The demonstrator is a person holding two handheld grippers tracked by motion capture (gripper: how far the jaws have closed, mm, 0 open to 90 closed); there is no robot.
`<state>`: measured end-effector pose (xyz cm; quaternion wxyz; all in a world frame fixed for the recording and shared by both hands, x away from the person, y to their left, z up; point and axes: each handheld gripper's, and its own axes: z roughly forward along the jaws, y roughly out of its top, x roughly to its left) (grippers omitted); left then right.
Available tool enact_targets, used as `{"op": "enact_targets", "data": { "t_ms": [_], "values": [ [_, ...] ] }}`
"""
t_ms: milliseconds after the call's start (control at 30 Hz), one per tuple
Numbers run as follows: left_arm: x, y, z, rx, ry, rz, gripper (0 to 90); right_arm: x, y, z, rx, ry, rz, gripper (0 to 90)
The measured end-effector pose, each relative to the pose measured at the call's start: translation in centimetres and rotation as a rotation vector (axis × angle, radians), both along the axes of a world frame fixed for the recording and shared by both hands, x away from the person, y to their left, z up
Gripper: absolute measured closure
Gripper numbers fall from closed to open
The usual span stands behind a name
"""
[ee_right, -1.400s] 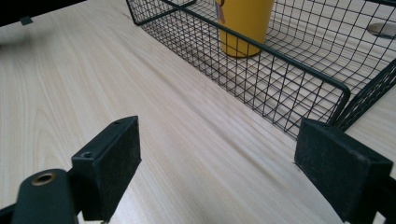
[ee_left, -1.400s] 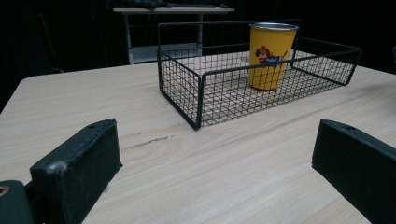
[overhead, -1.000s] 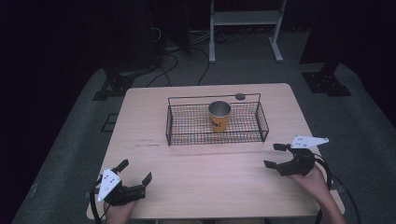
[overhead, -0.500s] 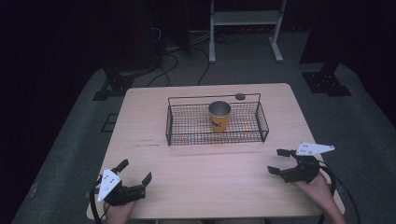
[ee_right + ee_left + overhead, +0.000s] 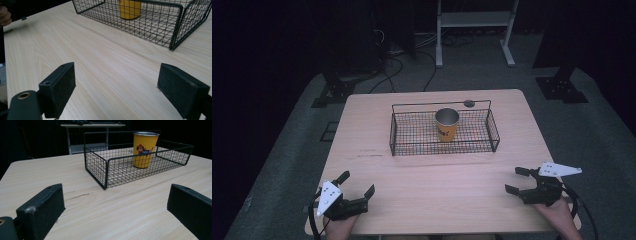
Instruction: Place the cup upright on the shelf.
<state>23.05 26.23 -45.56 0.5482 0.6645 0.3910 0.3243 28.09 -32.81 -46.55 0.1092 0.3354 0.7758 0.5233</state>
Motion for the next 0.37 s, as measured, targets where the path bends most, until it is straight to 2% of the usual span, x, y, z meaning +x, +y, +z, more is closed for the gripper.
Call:
{"op": "enact_targets", "data": {
  "t_ms": [167, 367],
  "values": [
    [0.03, 0.0, -0.01, 0.001, 0.001, -0.001, 0.1, -0.62, -0.28, -0.63, 0.034, -0.014, -0.027, 13.7],
    [0.09, 0.03, -0.03, 0.003, 0.004, -0.001, 0.1, -1.08, -0.01, -1.11, 0.029, -0.039, -0.056, 13.7]
  ]
}}
